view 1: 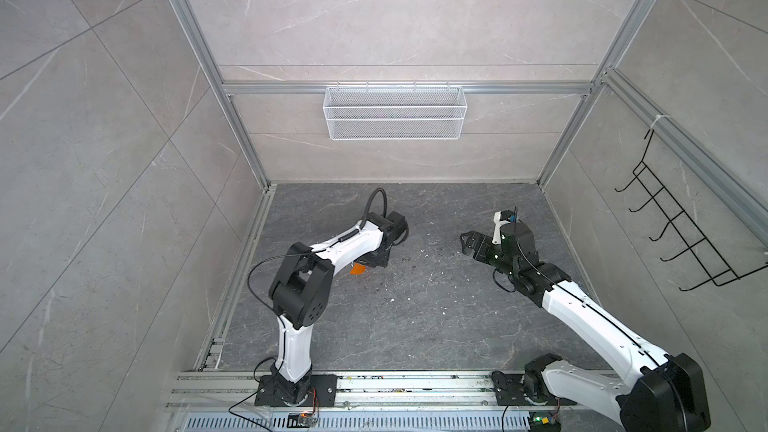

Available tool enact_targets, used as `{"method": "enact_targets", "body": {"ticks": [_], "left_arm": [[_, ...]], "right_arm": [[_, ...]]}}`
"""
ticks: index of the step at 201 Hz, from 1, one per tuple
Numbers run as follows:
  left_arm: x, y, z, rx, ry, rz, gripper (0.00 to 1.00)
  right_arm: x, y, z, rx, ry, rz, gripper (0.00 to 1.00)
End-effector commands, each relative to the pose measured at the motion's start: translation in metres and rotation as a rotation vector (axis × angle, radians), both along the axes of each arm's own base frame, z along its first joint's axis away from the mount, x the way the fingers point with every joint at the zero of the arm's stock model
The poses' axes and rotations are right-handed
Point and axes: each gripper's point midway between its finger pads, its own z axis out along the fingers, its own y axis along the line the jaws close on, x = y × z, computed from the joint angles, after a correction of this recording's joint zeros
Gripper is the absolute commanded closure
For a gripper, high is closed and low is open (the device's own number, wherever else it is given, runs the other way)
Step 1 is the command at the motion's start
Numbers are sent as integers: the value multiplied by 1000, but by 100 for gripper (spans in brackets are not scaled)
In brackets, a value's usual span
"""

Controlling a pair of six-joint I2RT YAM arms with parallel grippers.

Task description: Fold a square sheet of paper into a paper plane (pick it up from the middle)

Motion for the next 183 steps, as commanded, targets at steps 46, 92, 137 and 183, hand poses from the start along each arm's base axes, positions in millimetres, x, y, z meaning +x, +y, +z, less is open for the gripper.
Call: {"method": "enact_targets", "body": {"ticks": [46,92,137,183], "left_arm": [[-1,-103,-1,-458,83,-54,58],[15,-84,38,-709,3,-9,27],[25,1,53,-761,-153,176,7],[13,78,52,-586,-256,303,0]], "right_arm": [[-9,-5,-25,13,88,-42,1],[-3,45,-46,77,171,107,5],[-5,157,-69,139,265,327,11],[3,249,-93,225,354,474,21]]}}
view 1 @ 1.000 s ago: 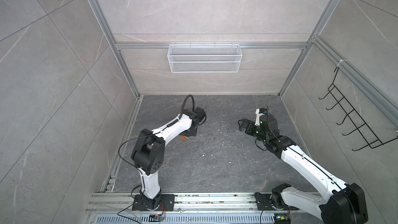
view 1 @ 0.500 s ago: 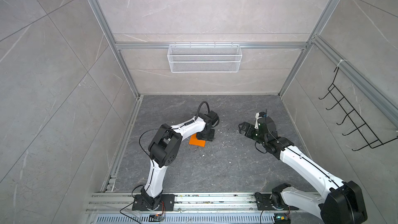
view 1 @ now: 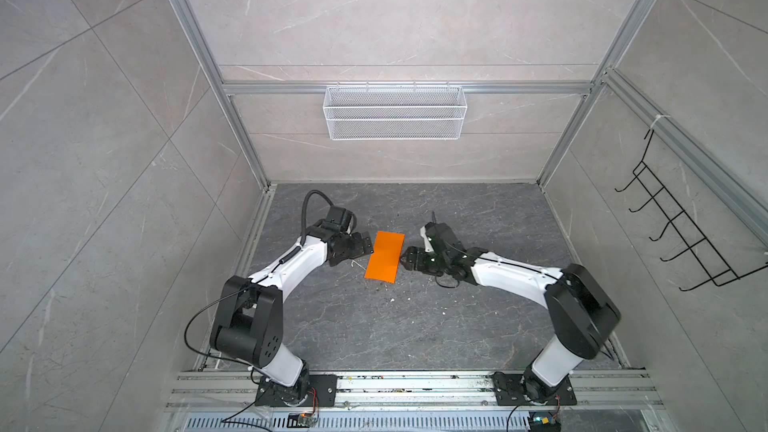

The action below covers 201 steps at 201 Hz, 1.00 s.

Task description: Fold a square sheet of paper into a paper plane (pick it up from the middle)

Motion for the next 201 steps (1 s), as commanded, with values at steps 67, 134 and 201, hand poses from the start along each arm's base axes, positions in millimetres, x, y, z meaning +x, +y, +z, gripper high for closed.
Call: {"method": "enact_targets", "body": {"ticks": [67,134,201], "left_arm": [[-6,55,18,79,-88,179,1],[-1,45,17,16,-62,156,1],[-9,6,18,-170,-32,17,1]], "right_arm": [[20,62,-40,46,140,57,24],[2,40,-73,-88,223,96,23],[-44,-29,-69,-198,183,284,24]]}}
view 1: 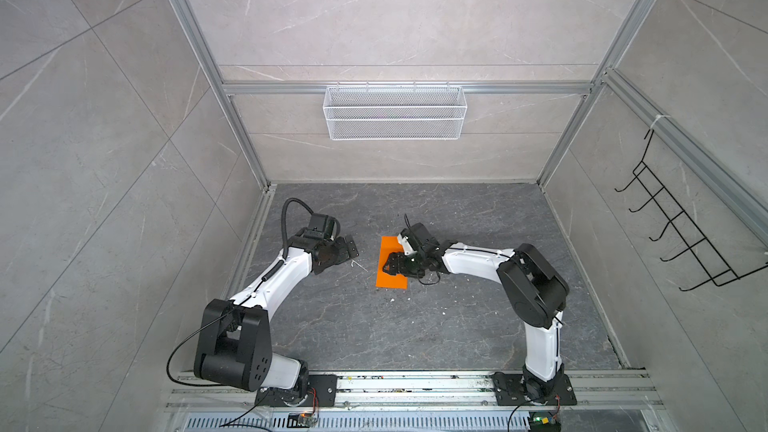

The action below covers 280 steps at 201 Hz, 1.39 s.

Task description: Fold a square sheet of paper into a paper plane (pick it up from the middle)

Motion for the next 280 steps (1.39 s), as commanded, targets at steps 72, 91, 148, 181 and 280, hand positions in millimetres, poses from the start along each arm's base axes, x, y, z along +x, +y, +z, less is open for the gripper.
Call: {"method": "enact_targets", "body": {"ticks": [72,91,148,181,280], "left_arm": [[-20,-82,-6,-419,80,-151,1],[-30,-98,-13,-473,118,-158,1],[-51,-130,-37,-562,241,-138,1],[-56,-143,-47,-580,286,-147,8],[-67,-165,-78,-551,364,-180,36]], "right_arm": [[0,-40,34,93,-61,-22,27],[9,-39,23,84,-43,-50,30],[22,-53,-2,30,-10,-116,34],[15,-60,-19,12,48,-129,35],[9,-75,-44,81,190,-235,37]]}}
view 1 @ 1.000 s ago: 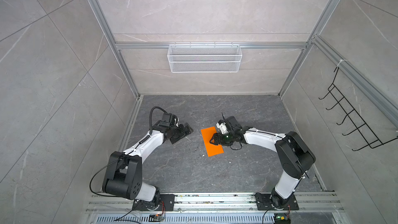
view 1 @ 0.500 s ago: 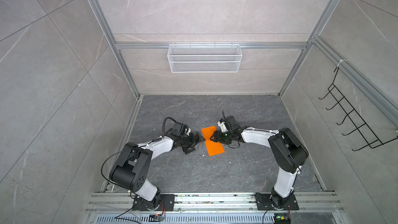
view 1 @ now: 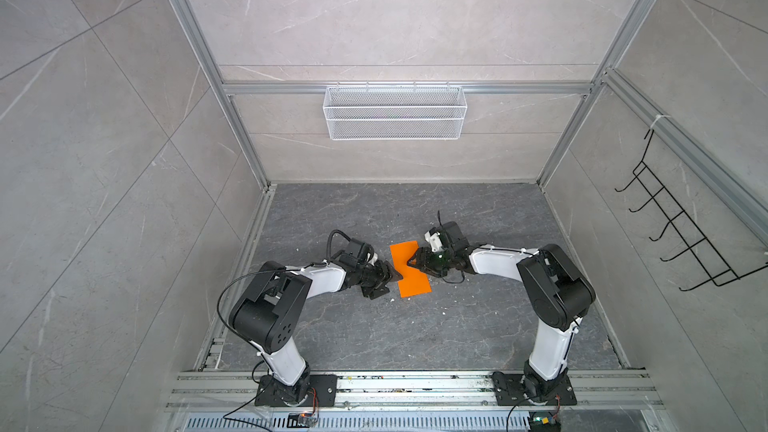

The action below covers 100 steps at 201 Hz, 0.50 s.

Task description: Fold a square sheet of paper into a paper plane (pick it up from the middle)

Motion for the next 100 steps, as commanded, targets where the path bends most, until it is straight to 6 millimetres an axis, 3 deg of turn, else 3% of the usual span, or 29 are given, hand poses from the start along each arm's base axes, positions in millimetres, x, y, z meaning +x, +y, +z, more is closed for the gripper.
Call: {"method": "enact_targets", "body": {"ticks": [1,61,100], "left_arm": [[0,-8,-5,-3,15,-15,36],[-2,-22,-19,-83,2,-102,38],[8,-29,-13,-145,-64,-119,38]], "right_arm": [[-17,-18,-42,-72,125,-43,37],[-16,-18,-41,-47,132,-53,37],[-15,-17,-42,-31,136,-57,36]]}}
